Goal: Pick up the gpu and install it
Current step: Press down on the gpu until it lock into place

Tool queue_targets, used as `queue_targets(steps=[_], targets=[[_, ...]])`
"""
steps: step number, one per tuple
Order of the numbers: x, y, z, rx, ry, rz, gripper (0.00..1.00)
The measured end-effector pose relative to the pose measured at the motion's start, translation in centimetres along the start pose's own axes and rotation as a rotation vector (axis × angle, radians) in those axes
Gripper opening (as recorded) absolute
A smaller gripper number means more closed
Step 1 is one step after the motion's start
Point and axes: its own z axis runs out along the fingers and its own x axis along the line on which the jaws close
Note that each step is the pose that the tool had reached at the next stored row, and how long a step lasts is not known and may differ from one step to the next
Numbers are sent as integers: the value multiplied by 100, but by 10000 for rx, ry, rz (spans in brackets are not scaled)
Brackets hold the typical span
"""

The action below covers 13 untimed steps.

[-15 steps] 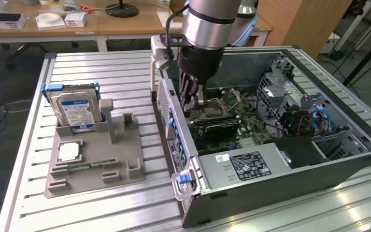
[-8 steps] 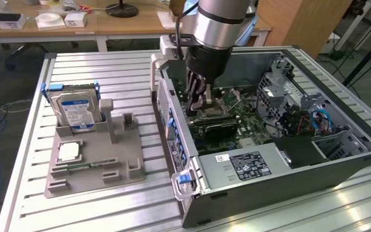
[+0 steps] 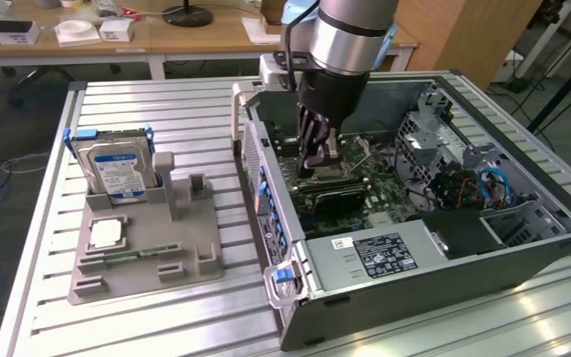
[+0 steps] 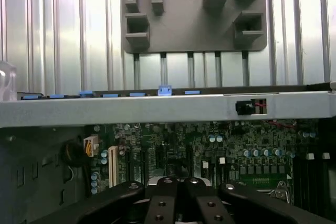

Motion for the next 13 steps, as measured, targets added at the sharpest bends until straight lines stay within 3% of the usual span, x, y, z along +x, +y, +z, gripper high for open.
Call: queue_targets(steps=[5,13], targets=[[-7,-101,-8,8,-1,1,11],[-20,-193,-16,34,-2,1,11]])
